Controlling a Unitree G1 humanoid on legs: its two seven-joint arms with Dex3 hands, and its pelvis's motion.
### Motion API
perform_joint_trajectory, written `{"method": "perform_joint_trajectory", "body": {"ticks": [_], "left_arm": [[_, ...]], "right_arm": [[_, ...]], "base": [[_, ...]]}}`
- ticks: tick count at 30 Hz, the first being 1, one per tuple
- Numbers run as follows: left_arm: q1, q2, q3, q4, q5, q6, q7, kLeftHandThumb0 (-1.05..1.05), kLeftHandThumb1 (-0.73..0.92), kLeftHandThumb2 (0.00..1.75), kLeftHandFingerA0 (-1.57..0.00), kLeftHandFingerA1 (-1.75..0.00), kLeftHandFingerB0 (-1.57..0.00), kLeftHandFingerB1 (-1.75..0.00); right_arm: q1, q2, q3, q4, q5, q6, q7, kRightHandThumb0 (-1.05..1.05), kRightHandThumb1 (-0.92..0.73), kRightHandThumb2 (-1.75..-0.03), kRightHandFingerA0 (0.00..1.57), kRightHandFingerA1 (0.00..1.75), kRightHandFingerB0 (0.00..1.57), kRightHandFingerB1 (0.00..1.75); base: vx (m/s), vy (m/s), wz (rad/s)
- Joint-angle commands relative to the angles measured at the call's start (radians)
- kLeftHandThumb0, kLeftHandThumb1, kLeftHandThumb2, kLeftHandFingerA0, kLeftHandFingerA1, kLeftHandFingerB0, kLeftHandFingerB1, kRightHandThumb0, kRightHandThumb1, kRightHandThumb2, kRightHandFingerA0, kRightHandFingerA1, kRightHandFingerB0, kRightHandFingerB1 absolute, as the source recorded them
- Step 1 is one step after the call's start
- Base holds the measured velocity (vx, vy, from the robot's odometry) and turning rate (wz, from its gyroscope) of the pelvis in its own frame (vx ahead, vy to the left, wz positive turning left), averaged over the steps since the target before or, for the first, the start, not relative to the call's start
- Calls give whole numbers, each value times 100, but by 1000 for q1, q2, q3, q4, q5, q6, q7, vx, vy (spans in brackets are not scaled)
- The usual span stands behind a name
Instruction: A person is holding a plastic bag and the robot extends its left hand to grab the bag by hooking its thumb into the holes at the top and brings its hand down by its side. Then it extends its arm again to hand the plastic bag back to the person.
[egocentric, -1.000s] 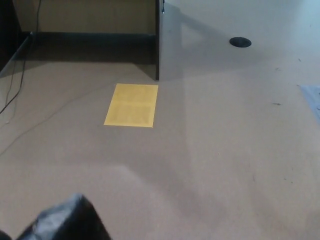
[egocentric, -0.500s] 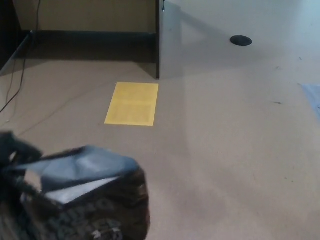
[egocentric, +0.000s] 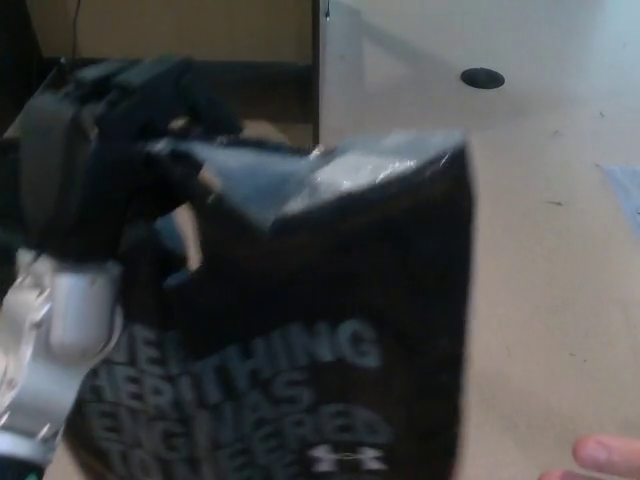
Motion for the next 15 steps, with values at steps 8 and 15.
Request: {"method": "perform_joint_trajectory", "body": {"ticks": [8, 15], "left_arm": [[-73, -61, -53, -142, 43, 112, -129, -19, 67, 64, -93, -170, -74, -132], [-121, -218, -159, -291, 89, 190, -187, -19, 70, 67, -95, -169, -78, -111]], "right_arm": [[35, -7, -8, 9, 5, -2, -2, -31, -68, -61, 81, 63, 64, 44], [31, 6, -8, 10, 9, 3, -4, -28, -68, -60, 82, 72, 64, 45]], "base": [[0, 0, 0], [0, 0, 0]]}}
